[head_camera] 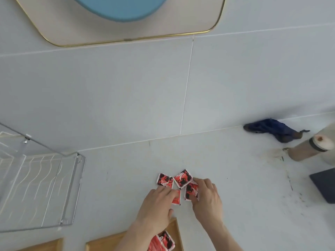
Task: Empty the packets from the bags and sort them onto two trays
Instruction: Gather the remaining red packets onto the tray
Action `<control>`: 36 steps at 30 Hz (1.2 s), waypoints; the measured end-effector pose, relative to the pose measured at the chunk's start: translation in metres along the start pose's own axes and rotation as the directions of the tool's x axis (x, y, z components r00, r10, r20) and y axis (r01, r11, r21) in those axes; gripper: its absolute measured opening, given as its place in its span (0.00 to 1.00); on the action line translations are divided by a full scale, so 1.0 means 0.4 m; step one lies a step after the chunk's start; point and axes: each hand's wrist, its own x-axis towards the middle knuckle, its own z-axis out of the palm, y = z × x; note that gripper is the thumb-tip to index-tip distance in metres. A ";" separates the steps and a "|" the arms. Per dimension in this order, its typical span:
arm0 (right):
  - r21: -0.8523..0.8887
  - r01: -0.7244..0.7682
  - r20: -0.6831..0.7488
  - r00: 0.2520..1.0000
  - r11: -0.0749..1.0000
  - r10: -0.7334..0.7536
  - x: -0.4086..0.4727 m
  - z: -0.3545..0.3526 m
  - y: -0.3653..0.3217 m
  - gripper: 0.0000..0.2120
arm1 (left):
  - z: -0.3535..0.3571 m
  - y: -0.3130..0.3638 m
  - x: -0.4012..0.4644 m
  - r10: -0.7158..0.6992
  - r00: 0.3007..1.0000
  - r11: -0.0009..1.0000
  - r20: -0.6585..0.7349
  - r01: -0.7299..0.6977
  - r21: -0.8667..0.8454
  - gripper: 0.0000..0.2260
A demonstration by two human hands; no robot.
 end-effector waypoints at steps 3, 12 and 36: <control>0.147 -0.119 0.090 0.990 0.982 0.107 0.007 -0.004 0.013 0.17 | 0.021 -0.014 0.015 0.003 1.000 1.000 0.007 -0.003 0.029 0.22; 0.351 -0.008 0.073 0.997 0.937 -0.019 0.079 -0.081 -0.036 0.05 | 0.038 -0.055 -0.011 -0.115 0.988 0.993 -0.101 0.111 -0.043 0.09; 0.424 -0.335 0.244 0.937 0.841 0.250 0.035 -0.021 -0.054 0.11 | -0.011 -0.065 0.062 -0.481 0.873 0.805 -0.080 0.404 -0.435 0.13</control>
